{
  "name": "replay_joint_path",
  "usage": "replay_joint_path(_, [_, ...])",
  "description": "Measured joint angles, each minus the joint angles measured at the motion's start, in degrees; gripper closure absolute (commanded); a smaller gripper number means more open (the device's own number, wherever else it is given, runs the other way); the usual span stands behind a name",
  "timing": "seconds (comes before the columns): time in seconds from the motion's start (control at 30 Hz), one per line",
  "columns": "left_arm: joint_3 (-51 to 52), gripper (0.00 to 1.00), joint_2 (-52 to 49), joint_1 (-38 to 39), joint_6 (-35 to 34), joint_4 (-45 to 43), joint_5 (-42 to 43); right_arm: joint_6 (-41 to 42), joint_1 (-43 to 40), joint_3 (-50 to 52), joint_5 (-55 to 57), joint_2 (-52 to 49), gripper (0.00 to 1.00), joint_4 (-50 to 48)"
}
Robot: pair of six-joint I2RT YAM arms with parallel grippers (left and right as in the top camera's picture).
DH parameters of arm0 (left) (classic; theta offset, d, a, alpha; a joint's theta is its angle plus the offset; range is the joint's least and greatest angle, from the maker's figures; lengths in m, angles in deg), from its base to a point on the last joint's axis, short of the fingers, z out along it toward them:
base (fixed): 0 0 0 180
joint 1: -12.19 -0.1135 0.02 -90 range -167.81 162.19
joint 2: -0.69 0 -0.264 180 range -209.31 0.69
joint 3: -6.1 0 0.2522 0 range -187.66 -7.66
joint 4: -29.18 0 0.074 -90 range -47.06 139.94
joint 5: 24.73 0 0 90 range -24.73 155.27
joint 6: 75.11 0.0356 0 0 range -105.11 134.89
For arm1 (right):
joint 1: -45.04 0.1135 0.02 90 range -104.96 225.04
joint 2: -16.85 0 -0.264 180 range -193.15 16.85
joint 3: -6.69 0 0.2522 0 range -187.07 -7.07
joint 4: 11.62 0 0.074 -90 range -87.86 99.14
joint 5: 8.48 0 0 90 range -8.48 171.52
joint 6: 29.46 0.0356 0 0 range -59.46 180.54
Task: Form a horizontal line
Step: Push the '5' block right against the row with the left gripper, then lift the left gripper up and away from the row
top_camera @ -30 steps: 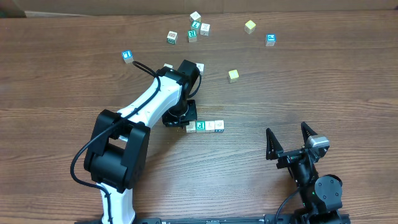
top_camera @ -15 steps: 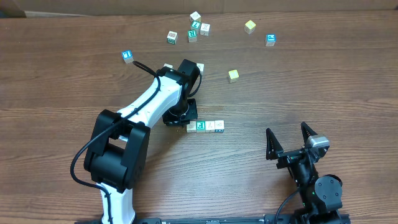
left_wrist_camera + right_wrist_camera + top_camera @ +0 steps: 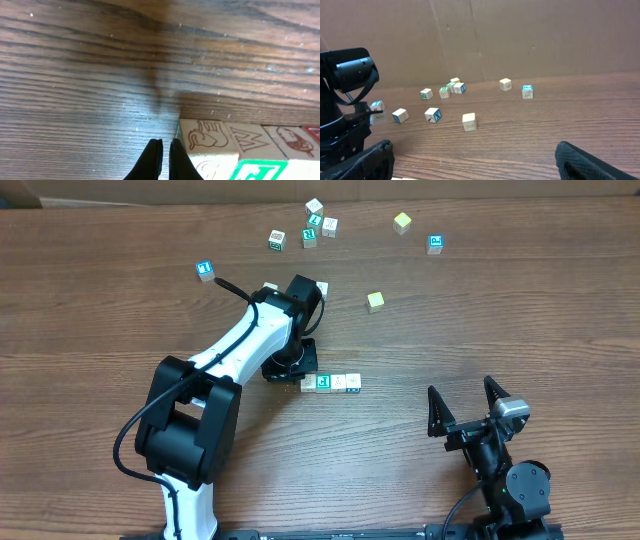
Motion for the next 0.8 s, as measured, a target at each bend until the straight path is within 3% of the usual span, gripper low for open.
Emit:
replay_joint_path(0.2, [0.0, 0.96, 0.0, -2.4, 0.8, 1.6, -0.2, 0.0, 0.0, 0.0, 0.0, 0.0, 0.00, 0.0])
replay_joint_path(0.6, [0.0, 0.94, 0.0, -15.0, 0.9, 0.3, 3.3, 0.0, 0.0, 0.0, 0.0, 0.0, 0.00, 0.0])
replay_joint_path(0.67, [0.0, 0.90, 0.0, -15.1, 0.9, 0.3, 3.9, 0.0, 0.0, 0.0, 0.0, 0.0, 0.00, 0.0])
replay_joint_path(0.77, [0.0, 0.70, 0.0, -15.1, 1.0, 0.3, 4.4, 0.0, 0.0, 0.0, 0.0, 0.0, 0.00, 0.0])
replay_joint_path(0.8, [0.0, 0.68, 0.0, -15.1, 0.9, 0.3, 4.6, 0.0, 0.0, 0.0, 0.0, 0.0, 0.00, 0.0])
